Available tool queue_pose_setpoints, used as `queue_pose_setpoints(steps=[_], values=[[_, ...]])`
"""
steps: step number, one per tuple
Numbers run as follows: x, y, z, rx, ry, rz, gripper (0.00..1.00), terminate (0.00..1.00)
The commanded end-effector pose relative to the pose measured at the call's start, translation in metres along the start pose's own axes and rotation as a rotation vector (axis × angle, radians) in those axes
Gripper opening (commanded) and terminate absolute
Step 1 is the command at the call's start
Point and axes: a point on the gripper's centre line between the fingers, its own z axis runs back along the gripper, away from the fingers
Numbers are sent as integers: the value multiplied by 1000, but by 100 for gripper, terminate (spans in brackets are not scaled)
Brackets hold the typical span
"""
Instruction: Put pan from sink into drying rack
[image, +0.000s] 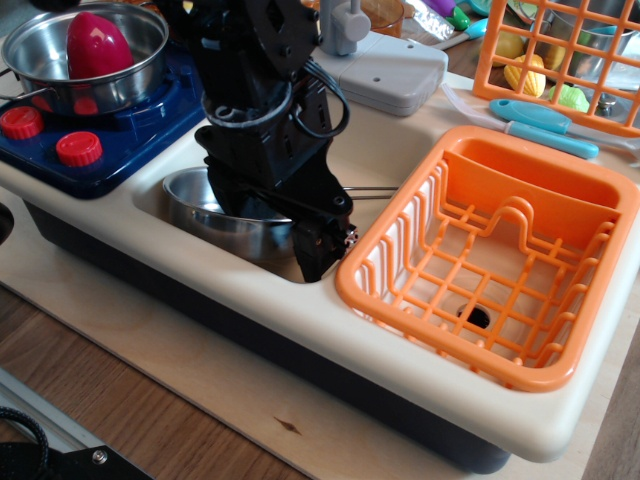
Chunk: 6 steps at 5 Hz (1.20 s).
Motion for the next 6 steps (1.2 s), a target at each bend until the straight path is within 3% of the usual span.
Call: queue_pose_setpoints(steps=[1,4,5,6], values=[[6,0,8,15,-13,3,0,0],[21,-7,63,98,122,1,0,0],[31,-21,91,168,131,29,0,0],[38,-47,99,183,73,74,0,0]])
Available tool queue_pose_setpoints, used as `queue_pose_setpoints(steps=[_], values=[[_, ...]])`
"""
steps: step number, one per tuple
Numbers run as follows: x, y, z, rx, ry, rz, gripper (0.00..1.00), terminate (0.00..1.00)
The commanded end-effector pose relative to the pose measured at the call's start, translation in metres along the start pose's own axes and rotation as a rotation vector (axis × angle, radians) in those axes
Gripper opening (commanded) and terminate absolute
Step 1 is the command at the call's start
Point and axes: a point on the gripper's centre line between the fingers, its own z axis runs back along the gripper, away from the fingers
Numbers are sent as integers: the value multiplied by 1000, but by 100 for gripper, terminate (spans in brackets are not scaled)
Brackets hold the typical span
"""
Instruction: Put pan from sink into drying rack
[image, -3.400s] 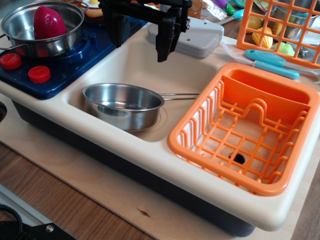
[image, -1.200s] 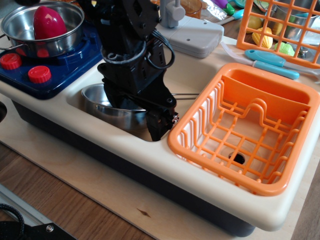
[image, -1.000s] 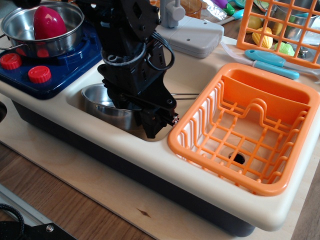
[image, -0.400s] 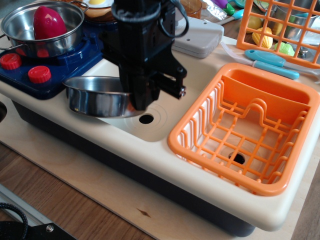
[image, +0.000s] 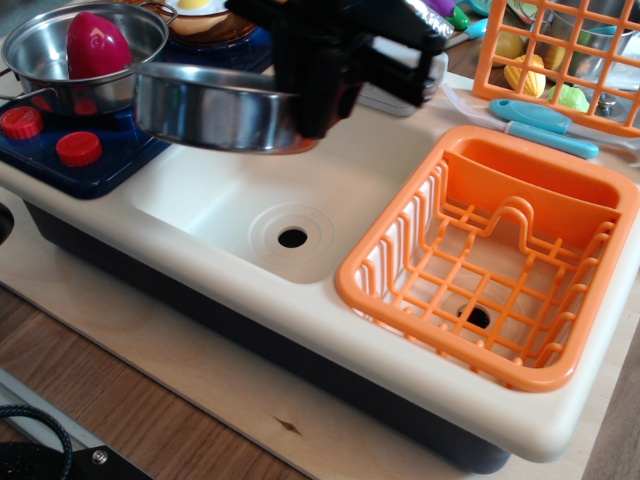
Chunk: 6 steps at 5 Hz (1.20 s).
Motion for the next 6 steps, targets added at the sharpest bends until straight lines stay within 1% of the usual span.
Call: queue_pose_setpoints(steps=[1,2,3,4,5,6], values=[[9,-33,10,20,-160,70,0,0],[13,-55,9,19,-235,92,0,0],[22,-75,11,40,-339,106,0,0],[30,-90,9,51,-424,111,0,0],[30,-105,5,30,-452,130,0,0],[25,-131,-8,-21,-494,152,0,100]])
